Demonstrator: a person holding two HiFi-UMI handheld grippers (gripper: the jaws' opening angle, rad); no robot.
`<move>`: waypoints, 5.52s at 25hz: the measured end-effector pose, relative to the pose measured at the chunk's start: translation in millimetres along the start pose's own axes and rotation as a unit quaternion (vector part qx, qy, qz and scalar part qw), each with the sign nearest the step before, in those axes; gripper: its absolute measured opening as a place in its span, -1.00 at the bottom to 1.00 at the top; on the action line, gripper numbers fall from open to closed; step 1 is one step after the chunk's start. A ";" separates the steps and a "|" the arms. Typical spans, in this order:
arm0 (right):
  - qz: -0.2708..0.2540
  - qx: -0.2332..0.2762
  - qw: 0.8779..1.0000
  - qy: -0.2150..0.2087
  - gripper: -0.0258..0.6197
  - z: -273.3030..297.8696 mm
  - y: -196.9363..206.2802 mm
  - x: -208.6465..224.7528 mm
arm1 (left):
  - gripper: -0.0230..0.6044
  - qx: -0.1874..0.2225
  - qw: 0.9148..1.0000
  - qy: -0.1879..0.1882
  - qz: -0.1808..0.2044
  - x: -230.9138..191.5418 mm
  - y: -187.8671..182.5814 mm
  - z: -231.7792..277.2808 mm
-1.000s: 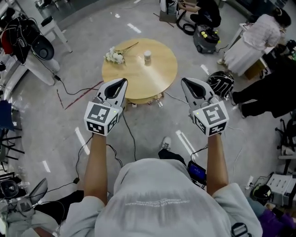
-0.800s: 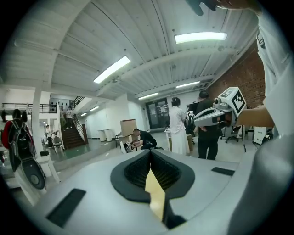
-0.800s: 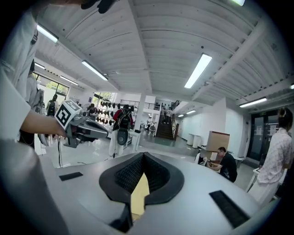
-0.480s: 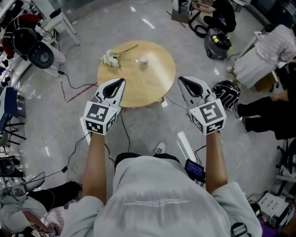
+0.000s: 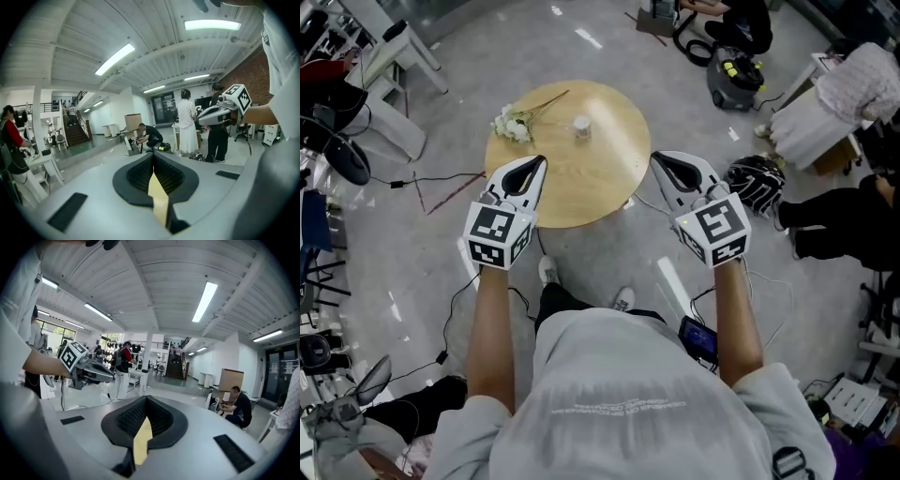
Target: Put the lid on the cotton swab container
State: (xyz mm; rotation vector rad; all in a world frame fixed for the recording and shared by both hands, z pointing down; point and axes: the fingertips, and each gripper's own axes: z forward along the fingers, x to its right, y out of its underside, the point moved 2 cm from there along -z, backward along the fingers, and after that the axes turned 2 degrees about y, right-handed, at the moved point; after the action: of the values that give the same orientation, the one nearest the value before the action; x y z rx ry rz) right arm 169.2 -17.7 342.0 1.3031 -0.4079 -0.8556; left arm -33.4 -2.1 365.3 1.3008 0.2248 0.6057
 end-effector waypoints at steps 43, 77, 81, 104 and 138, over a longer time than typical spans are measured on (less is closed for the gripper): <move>0.119 -0.143 0.975 0.119 -0.84 213.5 126.6 59.7 | -0.14 -0.199 0.942 0.191 -0.190 -129.8 256.8 251.2; 0.126 -0.149 0.974 0.113 -0.84 221.1 132.9 62.6 | -0.61 -0.146 0.931 0.169 -0.287 -149.5 231.3 280.3; 0.129 -0.149 0.974 0.115 -0.84 221.4 134.5 67.4 | -0.61 -0.145 0.942 0.187 -0.238 -139.8 220.4 287.6; 0.139 -0.157 0.969 0.132 -0.84 208.7 148.3 71.2 | -0.61 -0.170 0.952 0.248 -0.065 -91.0 216.0 307.3; 0.134 -0.148 0.965 0.173 -0.84 166.7 136.9 65.0 | -0.72 -0.224 0.933 0.259 -0.114 -83.2 240.9 323.9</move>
State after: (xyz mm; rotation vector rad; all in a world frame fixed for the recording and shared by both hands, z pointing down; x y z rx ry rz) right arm 137.6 -173.8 501.3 1.0619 -0.1650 -0.4292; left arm -15.9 -282.8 666.6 0.6438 0.6254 0.7414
